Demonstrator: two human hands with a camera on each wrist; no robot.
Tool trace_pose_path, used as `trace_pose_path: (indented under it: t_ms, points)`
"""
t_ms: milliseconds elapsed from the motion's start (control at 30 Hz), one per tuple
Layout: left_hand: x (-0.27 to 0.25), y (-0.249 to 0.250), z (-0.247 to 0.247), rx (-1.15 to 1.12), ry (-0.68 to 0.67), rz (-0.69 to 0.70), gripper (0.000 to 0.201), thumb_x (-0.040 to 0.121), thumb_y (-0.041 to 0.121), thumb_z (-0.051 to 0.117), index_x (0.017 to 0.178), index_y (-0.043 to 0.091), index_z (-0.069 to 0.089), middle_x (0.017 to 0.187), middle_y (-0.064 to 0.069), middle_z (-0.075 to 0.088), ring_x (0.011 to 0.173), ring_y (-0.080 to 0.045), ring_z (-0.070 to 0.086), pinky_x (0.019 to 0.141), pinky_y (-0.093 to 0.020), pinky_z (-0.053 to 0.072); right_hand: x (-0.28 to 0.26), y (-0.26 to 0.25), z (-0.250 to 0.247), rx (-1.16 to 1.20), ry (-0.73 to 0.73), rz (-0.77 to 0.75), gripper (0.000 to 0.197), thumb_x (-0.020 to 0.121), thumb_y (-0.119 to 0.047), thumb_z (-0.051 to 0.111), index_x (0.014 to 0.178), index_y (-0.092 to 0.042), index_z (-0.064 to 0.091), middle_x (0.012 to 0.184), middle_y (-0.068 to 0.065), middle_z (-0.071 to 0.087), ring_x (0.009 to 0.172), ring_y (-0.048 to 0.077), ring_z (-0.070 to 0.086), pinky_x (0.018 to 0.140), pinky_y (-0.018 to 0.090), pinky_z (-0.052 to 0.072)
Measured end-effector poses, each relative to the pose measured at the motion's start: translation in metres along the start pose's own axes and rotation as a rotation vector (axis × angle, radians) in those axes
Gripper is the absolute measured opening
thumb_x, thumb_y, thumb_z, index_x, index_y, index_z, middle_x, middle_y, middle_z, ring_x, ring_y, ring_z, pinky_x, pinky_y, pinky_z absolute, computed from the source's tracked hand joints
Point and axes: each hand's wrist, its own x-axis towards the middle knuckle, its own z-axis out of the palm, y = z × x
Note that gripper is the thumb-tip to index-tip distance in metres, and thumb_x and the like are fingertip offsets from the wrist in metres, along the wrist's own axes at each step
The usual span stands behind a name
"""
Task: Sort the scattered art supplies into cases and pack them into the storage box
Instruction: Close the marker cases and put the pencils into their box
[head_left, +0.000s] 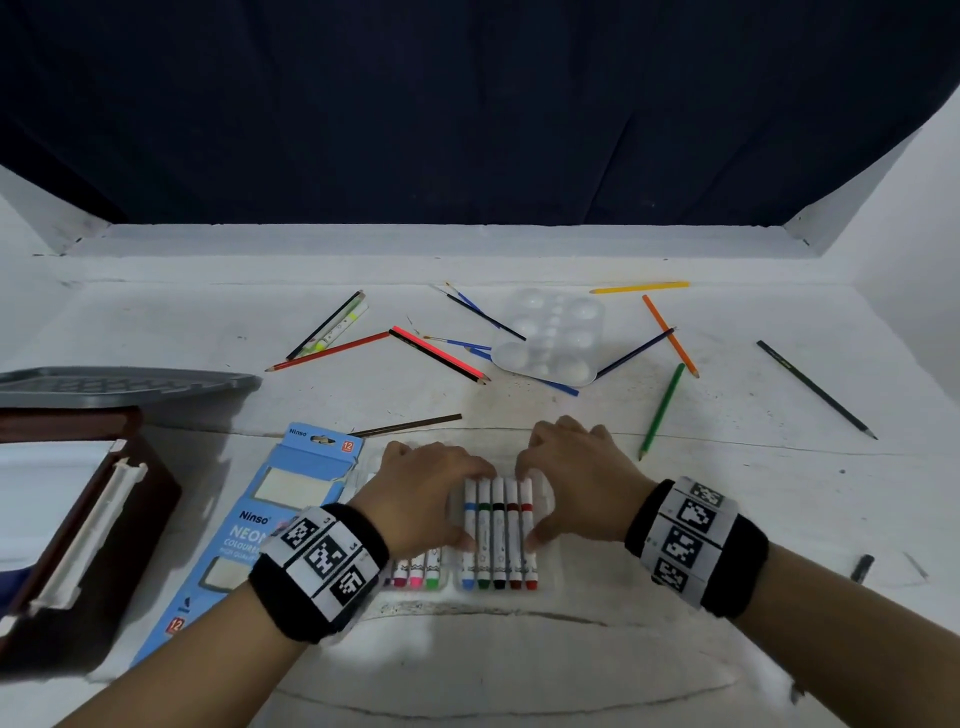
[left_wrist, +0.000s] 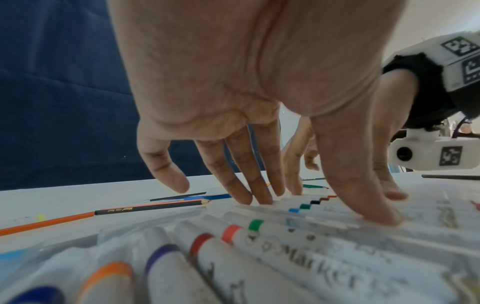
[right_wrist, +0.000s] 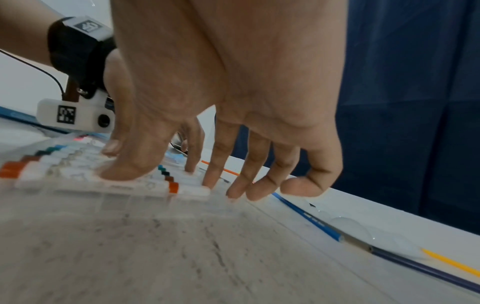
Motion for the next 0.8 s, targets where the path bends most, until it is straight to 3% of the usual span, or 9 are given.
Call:
trace_pose_path:
  t_ms: [100, 200, 300, 367, 433, 567, 700, 800]
  points:
    - [-0.001, -0.015, -0.018, -0.472, 0.075, -0.085, 0.047, 0.081, 0.033, 0.079, 0.123, 0.041, 0.057, 0.109, 0.016, 0.067, 0.101, -0.002, 0.063, 0.093, -0.026, 0.05, 0.007, 0.008, -0.007, 0.03, -0.046, -0.037, 0.07, 0.062, -0.072, 0.076, 0.117, -0.034, 0.058, 0.11, -0.009, 0.048, 0.102, 0.012, 0.042, 0.089, 0.036, 0.041]
    - [0.018, -0.052, -0.042, -0.582, 0.418, -0.198, 0.022, 0.083, 0.025, 0.077, 0.099, 0.034, 0.066, 0.088, 0.01, 0.07, 0.08, -0.004, 0.068, 0.075, -0.023, 0.052, 0.012, 0.019, -0.006, 0.138, -0.021, -0.049, 0.062, 0.064, -0.068, 0.077, 0.113, -0.035, 0.059, 0.108, -0.011, 0.047, 0.1, 0.01, 0.042, 0.087, 0.032, 0.041]
    - [0.054, -0.103, -0.063, -0.371, 0.618, -0.42, 0.016, 0.088, 0.023, 0.06, 0.1, 0.033, 0.061, 0.093, 0.009, 0.069, 0.093, -0.02, 0.067, 0.091, -0.037, 0.051, 0.016, 0.027, -0.003, 0.266, 0.048, -0.034, 0.045, 0.076, -0.056, 0.075, 0.11, -0.031, 0.06, 0.105, -0.009, 0.049, 0.096, 0.011, 0.046, 0.086, 0.03, 0.043]
    - [0.077, -0.133, -0.073, -0.264, 0.557, -0.574, 0.026, 0.091, 0.022, 0.05, 0.116, 0.031, 0.056, 0.113, -0.001, 0.064, 0.11, -0.03, 0.06, 0.102, -0.046, 0.043, 0.018, 0.03, -0.001, 0.296, 0.074, -0.035, 0.033, 0.083, -0.046, 0.073, 0.107, -0.026, 0.061, 0.101, -0.007, 0.052, 0.091, 0.012, 0.05, 0.085, 0.032, 0.046]
    - [0.095, -0.153, -0.08, -0.148, 0.426, -0.682, 0.033, 0.094, 0.024, 0.049, 0.127, 0.025, 0.051, 0.127, -0.009, 0.054, 0.117, -0.034, 0.053, 0.103, -0.05, 0.034, 0.02, 0.033, 0.001, 0.338, 0.087, -0.041, 0.027, 0.086, -0.037, 0.073, 0.108, -0.022, 0.065, 0.1, -0.005, 0.059, 0.088, 0.012, 0.055, 0.084, 0.031, 0.049]
    - [0.12, -0.178, -0.083, -0.023, 0.305, -0.74, 0.031, 0.092, 0.028, 0.053, 0.121, 0.017, 0.051, 0.12, -0.014, 0.051, 0.114, -0.036, 0.053, 0.107, -0.053, 0.03, 0.024, 0.041, 0.004, 0.377, 0.095, -0.033, 0.019, 0.091, -0.024, 0.068, 0.11, -0.023, 0.069, 0.105, -0.004, 0.066, 0.091, 0.009, 0.06, 0.085, 0.02, 0.048]
    - [0.132, -0.198, -0.082, 0.013, 0.298, -0.727, 0.021, 0.086, 0.03, 0.057, 0.102, 0.016, 0.052, 0.107, -0.012, 0.06, 0.095, -0.033, 0.056, 0.106, -0.054, 0.036, 0.025, 0.046, 0.004, 0.398, 0.056, -0.018, 0.025, 0.09, -0.021, 0.07, 0.114, -0.026, 0.069, 0.108, -0.007, 0.066, 0.095, 0.006, 0.06, 0.086, 0.011, 0.043]
    - [0.131, -0.194, -0.079, 0.062, 0.288, -0.72, 0.021, 0.094, 0.038, 0.053, 0.102, 0.019, 0.053, 0.102, -0.007, 0.061, 0.091, -0.029, 0.051, 0.104, -0.054, 0.026, 0.025, 0.047, 0.005, 0.44, 0.072, 0.0, 0.025, 0.088, -0.019, 0.072, 0.112, -0.027, 0.07, 0.106, -0.009, 0.066, 0.093, 0.004, 0.06, 0.082, 0.008, 0.042]
